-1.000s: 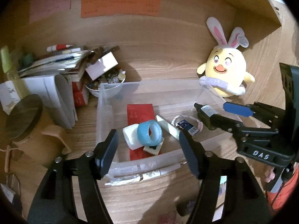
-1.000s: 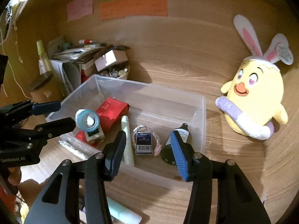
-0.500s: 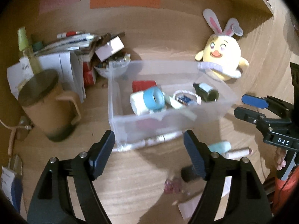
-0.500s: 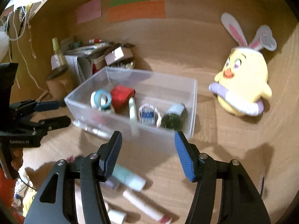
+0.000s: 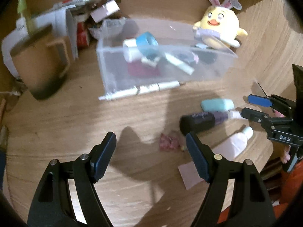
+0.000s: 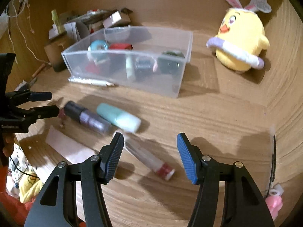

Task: Organize objects
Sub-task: 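Grasp the lipstick tube with the right tool while the left grasps the pink hair clip, then drop the lipstick tube and pink hair clip into the box with both tools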

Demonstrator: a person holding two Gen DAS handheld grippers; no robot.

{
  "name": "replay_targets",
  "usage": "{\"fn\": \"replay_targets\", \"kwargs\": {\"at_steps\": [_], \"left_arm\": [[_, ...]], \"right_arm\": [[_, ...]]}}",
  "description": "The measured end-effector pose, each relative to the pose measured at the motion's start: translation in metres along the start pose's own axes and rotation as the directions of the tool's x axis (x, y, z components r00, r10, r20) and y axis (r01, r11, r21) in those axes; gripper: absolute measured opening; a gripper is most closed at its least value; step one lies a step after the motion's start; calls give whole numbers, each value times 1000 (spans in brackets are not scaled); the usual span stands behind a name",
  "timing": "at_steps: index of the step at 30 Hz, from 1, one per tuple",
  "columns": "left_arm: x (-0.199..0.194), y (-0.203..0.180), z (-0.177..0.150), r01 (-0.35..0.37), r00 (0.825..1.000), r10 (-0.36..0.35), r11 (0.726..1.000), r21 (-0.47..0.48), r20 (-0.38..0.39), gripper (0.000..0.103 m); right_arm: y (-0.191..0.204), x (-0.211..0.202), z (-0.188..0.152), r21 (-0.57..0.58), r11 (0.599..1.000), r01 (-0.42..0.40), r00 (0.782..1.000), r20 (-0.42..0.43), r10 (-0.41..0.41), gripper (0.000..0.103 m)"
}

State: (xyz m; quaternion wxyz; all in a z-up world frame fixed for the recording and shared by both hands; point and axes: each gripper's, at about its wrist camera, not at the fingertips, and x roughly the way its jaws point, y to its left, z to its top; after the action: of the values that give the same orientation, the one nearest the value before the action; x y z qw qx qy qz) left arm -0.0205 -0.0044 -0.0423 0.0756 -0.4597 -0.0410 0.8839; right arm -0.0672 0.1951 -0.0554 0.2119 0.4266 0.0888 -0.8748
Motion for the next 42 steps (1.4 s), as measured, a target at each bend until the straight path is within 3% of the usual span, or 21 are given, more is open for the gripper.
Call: {"fn": "replay_targets", "kwargs": {"at_steps": [2,9,17,21,32,42], "left_arm": [[5,-1,-2,24,999,-25,1000,-8,-21,76],[8,-8,-2,-8,1000,8,1000,18,1,72],[5,-11,-9,-68,997,66,996,57,41,39],[6,-13,-10,-91,995,87,993,73,57,27],[-4,-1,2,-75,993,73,997,15,92,27],[-34,3,31,-48,976,53,999,-25,211,27]], "right_arm": [[-3,4,-2,12,1000,-11,1000,-16,11,55],[-2,10,-6,14,1000,-26,999,-25,26,54],[-1,7,-8,6,1000,-20,1000,-9,20,19],[-4,6,-10,25,1000,-15,1000,-3,15,14],[-14,-15,-2,89,996,-10,997,74,3,14],[-9,-39,25,89,996,-31,984,178,15,14]]}}
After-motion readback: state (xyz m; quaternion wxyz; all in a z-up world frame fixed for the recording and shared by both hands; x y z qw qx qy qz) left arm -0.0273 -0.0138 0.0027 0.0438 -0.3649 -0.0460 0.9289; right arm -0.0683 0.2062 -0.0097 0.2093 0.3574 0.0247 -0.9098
